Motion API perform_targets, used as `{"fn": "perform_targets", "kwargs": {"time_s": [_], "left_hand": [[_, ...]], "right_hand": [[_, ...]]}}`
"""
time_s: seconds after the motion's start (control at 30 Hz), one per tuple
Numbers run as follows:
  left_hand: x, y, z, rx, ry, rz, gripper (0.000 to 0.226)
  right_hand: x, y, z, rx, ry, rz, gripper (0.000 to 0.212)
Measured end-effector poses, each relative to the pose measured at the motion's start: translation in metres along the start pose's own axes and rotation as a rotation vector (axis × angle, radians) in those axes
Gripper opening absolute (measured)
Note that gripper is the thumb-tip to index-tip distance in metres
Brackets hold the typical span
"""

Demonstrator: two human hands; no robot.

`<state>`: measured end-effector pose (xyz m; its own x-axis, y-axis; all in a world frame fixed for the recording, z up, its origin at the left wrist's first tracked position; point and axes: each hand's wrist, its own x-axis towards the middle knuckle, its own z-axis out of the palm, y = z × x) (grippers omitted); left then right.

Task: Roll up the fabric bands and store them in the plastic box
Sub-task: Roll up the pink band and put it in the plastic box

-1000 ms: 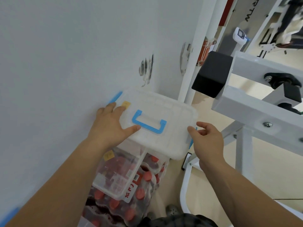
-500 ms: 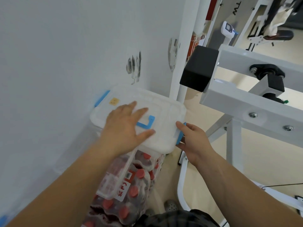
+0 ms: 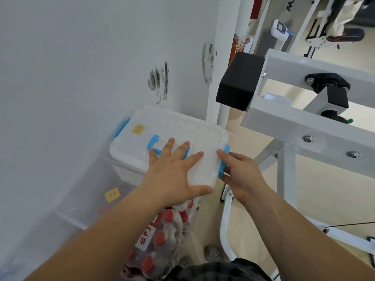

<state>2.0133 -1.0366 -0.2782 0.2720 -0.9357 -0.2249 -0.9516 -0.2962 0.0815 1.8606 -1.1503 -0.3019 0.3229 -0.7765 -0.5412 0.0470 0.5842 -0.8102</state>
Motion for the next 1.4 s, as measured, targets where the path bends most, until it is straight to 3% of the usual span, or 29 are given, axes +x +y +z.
{"fn": "perform_targets", "kwargs": {"time_s": [0.37, 0.63, 0.77, 0.83, 0.9, 0.97, 1.03, 1.2, 1.4], "left_hand": [[0.006, -0.003, -0.001, 0.001, -0.011, 0.021, 0.11], [0.006, 0.003, -0.002, 0.008, -0.012, 0.034, 0.108], [0.007, 0.0, -0.011, -0.103, 0.078, 0.058, 0.098], [0.007, -0.006, -0.014, -0.157, 0.16, 0.014, 0.09], [0.006, -0.015, -0.015, -0.093, 0.188, -0.061, 0.086], [0.003, -0.027, -0.014, -0.015, 0.168, -0.142, 0.086], [-0.002, -0.038, -0.014, -0.012, 0.154, -0.209, 0.094], [-0.014, -0.061, -0.013, -0.052, 0.196, -0.337, 0.109], [-0.018, -0.08, -0.018, -0.09, 0.169, -0.355, 0.126]], "right_hand": [[-0.002, 0.002, -0.002, 0.112, -0.027, 0.038, 0.013], [-0.001, 0.0, -0.002, -0.001, 0.052, 0.013, 0.015], [-0.004, -0.005, -0.007, -0.113, 0.121, -0.02, 0.024], [-0.005, -0.008, -0.004, -0.277, 0.183, -0.119, 0.04], [-0.006, -0.011, 0.003, -0.528, 0.244, -0.355, 0.054], [-0.007, -0.016, 0.015, -0.782, 0.235, -0.664, 0.05], [-0.008, -0.023, 0.035, -0.96, 0.116, -0.862, 0.04], [0.003, -0.03, 0.095, -1.334, -0.344, -0.862, 0.046], [0.031, -0.013, 0.141, -1.809, -0.536, -0.817, 0.062]]}}
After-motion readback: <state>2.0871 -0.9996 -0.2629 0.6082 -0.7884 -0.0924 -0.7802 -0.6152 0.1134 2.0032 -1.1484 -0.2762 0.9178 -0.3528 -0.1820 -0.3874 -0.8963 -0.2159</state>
